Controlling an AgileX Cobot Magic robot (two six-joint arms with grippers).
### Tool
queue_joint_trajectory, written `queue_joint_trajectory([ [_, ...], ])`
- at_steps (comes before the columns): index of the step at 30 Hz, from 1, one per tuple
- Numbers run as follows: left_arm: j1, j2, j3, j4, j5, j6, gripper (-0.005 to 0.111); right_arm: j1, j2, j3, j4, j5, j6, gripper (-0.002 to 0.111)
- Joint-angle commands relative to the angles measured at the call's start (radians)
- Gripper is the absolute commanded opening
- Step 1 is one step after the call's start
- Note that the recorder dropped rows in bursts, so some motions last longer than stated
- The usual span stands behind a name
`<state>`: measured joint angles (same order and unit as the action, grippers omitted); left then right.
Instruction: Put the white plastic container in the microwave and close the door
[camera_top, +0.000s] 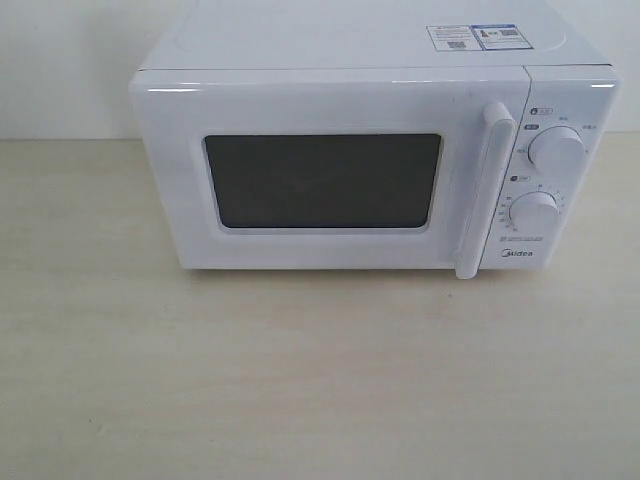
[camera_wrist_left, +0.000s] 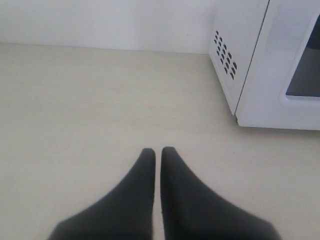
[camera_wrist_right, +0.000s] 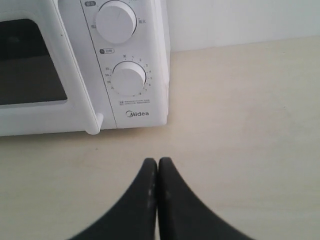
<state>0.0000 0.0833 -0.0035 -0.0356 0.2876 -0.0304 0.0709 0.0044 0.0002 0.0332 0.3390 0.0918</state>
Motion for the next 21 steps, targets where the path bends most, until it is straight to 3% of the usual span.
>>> queue_joint_trajectory([
  [1,0.001,-0.007,0.003,0.002,0.0,0.001,0.004,-0.003,-0.004,0.0,-0.017,0.011,-0.077,0.0],
  [21,0.001,-0.007,0.003,0.002,-0.002,0.001,0.004,-0.003,-0.004,0.0,-0.02,0.009,-0.112,0.0],
])
